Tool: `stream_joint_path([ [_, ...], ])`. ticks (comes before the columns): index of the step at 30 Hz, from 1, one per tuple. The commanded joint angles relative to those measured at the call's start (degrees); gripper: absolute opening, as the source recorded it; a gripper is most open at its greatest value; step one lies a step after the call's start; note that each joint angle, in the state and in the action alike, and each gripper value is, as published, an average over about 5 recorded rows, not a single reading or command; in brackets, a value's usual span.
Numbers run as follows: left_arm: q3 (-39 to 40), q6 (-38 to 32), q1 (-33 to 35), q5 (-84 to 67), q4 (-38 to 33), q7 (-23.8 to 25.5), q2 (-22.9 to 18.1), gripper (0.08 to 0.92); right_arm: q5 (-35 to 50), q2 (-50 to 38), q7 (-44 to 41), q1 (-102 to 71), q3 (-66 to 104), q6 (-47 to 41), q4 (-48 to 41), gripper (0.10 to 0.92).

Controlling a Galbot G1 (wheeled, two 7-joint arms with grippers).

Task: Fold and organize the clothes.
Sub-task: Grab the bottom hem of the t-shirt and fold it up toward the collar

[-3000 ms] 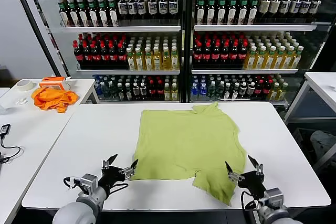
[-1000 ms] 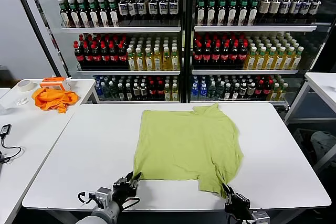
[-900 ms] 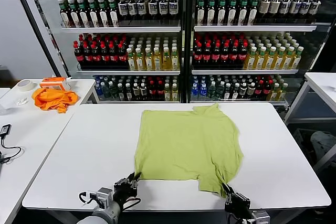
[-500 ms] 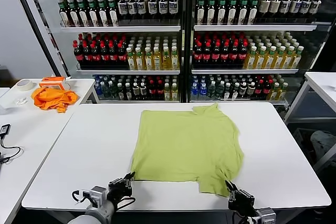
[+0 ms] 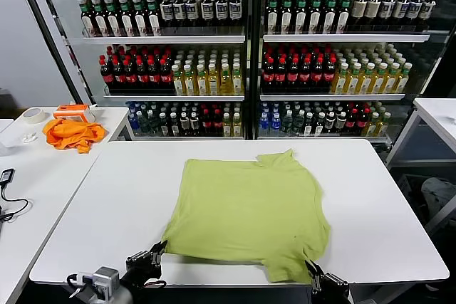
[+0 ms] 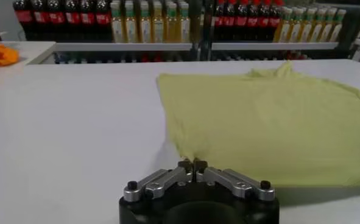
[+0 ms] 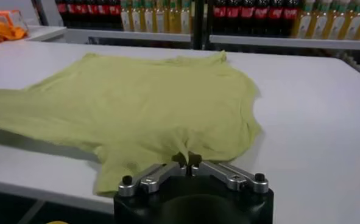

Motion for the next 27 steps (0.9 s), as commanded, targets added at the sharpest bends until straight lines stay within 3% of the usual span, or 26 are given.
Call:
stream_joint_path([
  [1, -1.2, -5.2, -1.0, -1.4, -1.2, 1.2, 0.5, 0.085, 4.1, -1.1, 0.7, 11.1, 0.1, -4.4, -1.5, 0.119],
  [16, 8.4, -6.2, -26.7, -6.8, 19.3, 4.1, -0.1, 0.085, 10.1, 1.9, 2.5, 28.2, -2.9, -9.8, -14.3, 0.119],
  [27, 11.6, -6.7, -33.6, -6.3, 29.4, 4.8, -1.4, 0.085, 8.9, 4.1, 2.0, 30.6, -5.4, -9.3, -18.3, 0.119],
])
